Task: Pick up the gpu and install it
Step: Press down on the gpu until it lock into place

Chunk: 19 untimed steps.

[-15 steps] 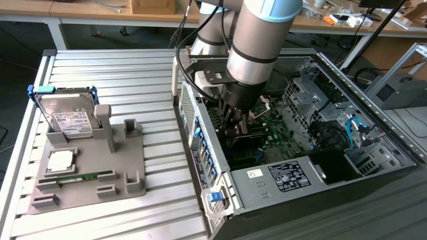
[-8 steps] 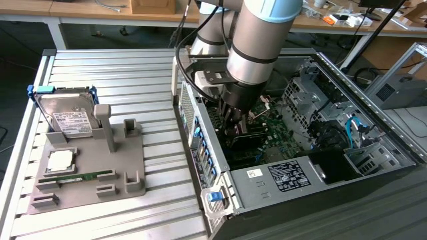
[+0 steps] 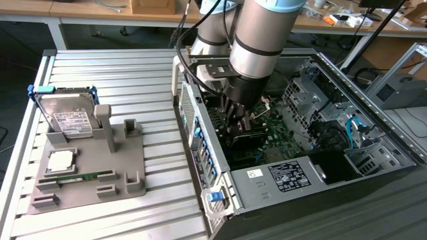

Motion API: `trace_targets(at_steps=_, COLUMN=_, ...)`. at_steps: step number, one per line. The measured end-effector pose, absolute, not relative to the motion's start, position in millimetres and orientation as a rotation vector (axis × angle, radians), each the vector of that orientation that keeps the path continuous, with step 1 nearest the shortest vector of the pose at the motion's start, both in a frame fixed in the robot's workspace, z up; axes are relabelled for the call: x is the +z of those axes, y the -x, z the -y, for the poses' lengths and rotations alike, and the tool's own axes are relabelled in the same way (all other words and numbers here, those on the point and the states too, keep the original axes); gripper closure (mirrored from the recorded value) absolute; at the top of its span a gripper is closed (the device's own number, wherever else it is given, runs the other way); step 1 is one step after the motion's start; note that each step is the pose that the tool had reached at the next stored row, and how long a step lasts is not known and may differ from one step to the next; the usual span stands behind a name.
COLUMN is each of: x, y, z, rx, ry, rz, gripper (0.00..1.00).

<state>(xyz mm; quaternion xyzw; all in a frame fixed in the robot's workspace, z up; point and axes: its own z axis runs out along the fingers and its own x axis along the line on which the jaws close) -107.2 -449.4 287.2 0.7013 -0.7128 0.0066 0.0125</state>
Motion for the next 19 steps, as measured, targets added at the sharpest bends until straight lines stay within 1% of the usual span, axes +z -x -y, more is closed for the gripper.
trace_targets(at_steps=4, x=287.3, y=94.0, z=449.5, rx=0.009, ry=-2.181, rz=2.217, gripper=0.89)
trace_targets(at_steps=13, x=287.3, y=52.5, z=449.9, rx=-0.034, ry=-2.164, rz=2.199, gripper=0.89)
trace_targets(at_steps=19, x=286.9, y=14.9, z=450.1, rx=-0.072, ry=-2.147, rz=2.181, gripper=0.89)
